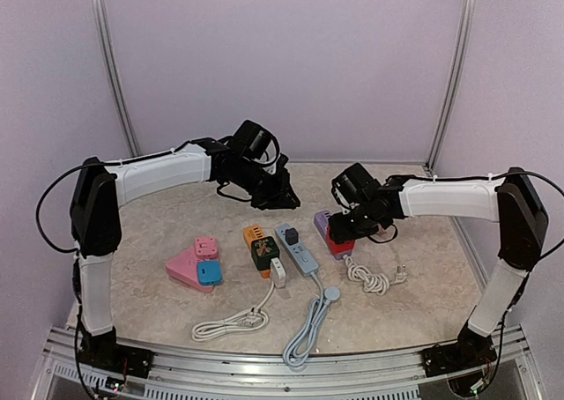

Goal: Pull the plug off the socket

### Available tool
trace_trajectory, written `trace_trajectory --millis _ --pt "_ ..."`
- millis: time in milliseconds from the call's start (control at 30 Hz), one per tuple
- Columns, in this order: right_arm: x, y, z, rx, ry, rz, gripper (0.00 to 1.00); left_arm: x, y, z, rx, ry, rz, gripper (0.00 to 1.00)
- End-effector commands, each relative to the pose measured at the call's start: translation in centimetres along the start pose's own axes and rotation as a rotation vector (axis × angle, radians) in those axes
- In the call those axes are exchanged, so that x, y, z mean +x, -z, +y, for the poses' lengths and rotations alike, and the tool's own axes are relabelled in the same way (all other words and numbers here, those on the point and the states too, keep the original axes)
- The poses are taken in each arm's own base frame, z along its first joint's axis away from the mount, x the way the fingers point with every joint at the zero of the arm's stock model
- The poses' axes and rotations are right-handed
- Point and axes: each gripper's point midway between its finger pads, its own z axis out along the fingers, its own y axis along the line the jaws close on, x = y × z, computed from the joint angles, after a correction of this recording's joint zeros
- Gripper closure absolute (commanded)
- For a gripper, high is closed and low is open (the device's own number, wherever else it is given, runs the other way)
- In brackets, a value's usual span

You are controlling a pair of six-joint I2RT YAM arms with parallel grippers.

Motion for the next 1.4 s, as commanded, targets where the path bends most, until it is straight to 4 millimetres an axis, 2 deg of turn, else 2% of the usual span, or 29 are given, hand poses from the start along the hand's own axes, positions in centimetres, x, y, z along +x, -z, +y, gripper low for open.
trace_trajectory --millis 0,200,300,400,567,733,1033,1200,1367 --pt "2.6 1.5 -0.2 -0.009 0.008 0.036 0.82 1.1 -2.5 -1.8 0.026 -0.020 0.049 0.90" --pt "5.9 3.3 1.3 -0.028 0.030 0.048 0.84 2.0 -6.7 -2.0 -0.002 -0.024 0.088 0.90" --pt "6.8 4.1 1.8 -0.058 -0.004 0.040 0.84 2.8 -8.6 -1.5 -0.023 -0.015 0.110 0.90" --pt "7.3 4.7 1.7 -0.091 -0.053 0.022 0.85 3.1 -9.6 -1.2 -0.027 -0.009 0.117 0.90" --pt "7.2 5.7 1.5 -0.105 -0.070 -0.009 0.85 4.0 -11.2 -1.2 -0.025 -0.026 0.148 0.90" --pt "7.5 5.8 1.0 -0.069 -0.066 -0.013 0.86 5.6 -13.2 -0.5 -0.051 -0.025 0.191 0.90" --pt "8.3 5.1 2.2 -0.053 -0.024 -0.008 0.87 7.5 -15.2 -0.3 -0.076 -0.072 0.236 0.90" --pt "7.9 5.2 2.1 -0.030 -0.031 -0.020 0.87 9.2 -16.3 0.9 -0.118 -0.071 0.280 0.90" --pt "7.0 5.2 2.0 -0.002 -0.022 -0.041 0.88 10.4 -16.5 2.4 -0.176 -0.067 0.313 0.91"
